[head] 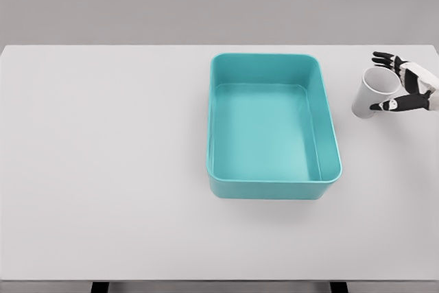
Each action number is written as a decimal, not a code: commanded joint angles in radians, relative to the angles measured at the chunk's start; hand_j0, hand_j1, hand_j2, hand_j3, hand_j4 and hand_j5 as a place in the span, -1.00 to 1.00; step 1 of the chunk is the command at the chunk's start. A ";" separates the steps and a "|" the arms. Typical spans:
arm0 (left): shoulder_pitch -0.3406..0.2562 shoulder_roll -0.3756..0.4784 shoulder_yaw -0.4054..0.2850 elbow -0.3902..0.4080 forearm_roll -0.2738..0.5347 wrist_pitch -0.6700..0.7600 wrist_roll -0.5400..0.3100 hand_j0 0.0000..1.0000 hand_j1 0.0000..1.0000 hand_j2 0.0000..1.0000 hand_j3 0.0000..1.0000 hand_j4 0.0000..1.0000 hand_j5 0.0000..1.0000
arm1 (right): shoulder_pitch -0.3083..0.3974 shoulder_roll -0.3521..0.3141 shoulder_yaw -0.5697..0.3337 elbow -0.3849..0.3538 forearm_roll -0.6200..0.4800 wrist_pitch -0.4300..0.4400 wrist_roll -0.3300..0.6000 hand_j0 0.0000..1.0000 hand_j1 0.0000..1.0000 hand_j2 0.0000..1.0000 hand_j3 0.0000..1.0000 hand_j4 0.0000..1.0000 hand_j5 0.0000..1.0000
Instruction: Put the paper cup into the basket with your right arm
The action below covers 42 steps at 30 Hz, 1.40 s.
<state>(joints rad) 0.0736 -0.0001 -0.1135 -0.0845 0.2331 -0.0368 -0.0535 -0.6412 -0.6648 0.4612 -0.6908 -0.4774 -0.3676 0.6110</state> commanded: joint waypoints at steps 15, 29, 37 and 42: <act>0.000 0.000 0.000 0.000 0.000 0.000 0.000 1.00 1.00 1.00 1.00 1.00 1.00 | -0.002 0.011 -0.004 -0.006 -0.007 -0.002 0.000 0.48 0.48 0.48 0.48 0.48 0.48; 0.000 0.000 0.000 0.000 0.000 0.000 0.000 1.00 1.00 1.00 1.00 1.00 1.00 | 0.003 -0.030 -0.042 -0.262 -0.007 -0.175 0.000 0.52 0.52 0.52 0.52 0.52 0.52; 0.000 0.000 0.000 0.000 0.000 0.000 0.000 1.00 1.00 1.00 1.00 1.00 1.00 | 0.015 -0.036 -0.093 -0.567 0.111 -0.168 0.000 0.51 0.51 0.51 0.51 0.51 0.51; 0.000 0.000 0.000 0.000 0.000 0.000 0.000 1.00 1.00 1.00 1.00 1.00 1.00 | 0.014 -0.016 0.010 -0.708 0.261 -0.159 0.000 0.51 0.51 0.51 0.51 0.51 0.51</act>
<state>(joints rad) 0.0736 -0.0001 -0.1135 -0.0844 0.2331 -0.0368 -0.0535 -0.6274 -0.6850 0.4336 -1.3413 -0.2603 -0.5306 0.6118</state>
